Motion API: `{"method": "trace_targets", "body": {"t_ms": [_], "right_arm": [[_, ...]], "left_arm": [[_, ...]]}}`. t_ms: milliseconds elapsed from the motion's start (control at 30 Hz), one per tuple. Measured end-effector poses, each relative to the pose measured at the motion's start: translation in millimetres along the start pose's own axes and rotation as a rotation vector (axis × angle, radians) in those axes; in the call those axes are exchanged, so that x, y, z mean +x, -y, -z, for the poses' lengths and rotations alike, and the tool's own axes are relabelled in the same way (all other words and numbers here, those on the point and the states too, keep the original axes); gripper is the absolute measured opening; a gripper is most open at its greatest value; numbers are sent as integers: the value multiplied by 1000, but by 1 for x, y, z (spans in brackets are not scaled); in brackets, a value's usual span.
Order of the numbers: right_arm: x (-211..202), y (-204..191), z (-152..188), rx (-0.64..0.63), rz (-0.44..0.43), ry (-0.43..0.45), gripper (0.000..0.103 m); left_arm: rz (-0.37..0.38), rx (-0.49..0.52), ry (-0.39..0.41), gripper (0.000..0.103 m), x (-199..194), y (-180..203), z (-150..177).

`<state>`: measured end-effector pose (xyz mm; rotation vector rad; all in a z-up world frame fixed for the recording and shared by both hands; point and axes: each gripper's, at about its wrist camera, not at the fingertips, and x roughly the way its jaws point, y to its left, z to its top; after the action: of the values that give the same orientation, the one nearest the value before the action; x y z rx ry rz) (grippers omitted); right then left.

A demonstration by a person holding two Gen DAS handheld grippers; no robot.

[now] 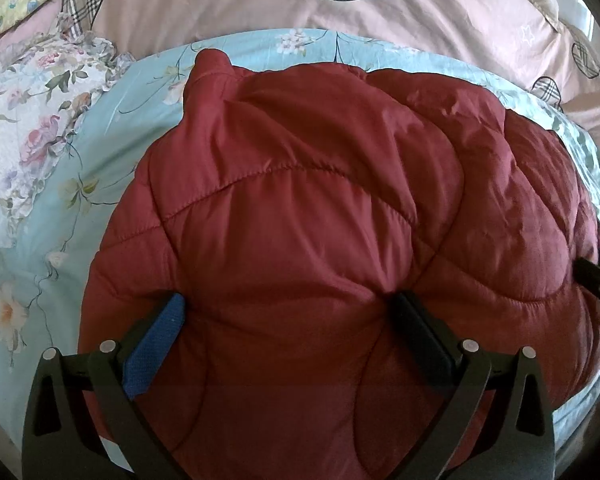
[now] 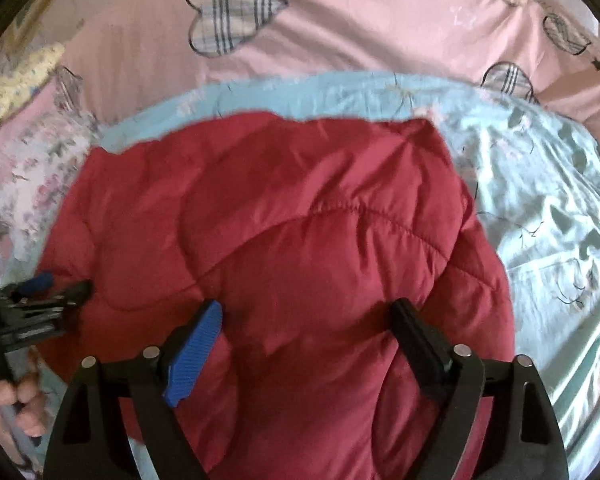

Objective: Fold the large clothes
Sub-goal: 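Press and smooth the folded coat flat with both grippers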

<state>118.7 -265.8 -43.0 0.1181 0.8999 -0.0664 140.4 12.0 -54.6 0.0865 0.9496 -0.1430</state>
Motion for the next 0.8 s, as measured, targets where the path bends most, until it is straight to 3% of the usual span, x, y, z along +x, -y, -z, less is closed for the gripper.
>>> {"method": "trace_targets", "body": {"t_ms": [500,667,800], "right_arm": [[15,9,-3,25,-17,-9,91],[-15,14,2,46,-51,46,82],[-40,16,16,39,-57,70,82]], "left_arm": [[3,-3,-20,103,9,2,-26],[27,-19,-15,101,0,-3,-24],[86,-46,16,97,-28,-13,-9]]}}
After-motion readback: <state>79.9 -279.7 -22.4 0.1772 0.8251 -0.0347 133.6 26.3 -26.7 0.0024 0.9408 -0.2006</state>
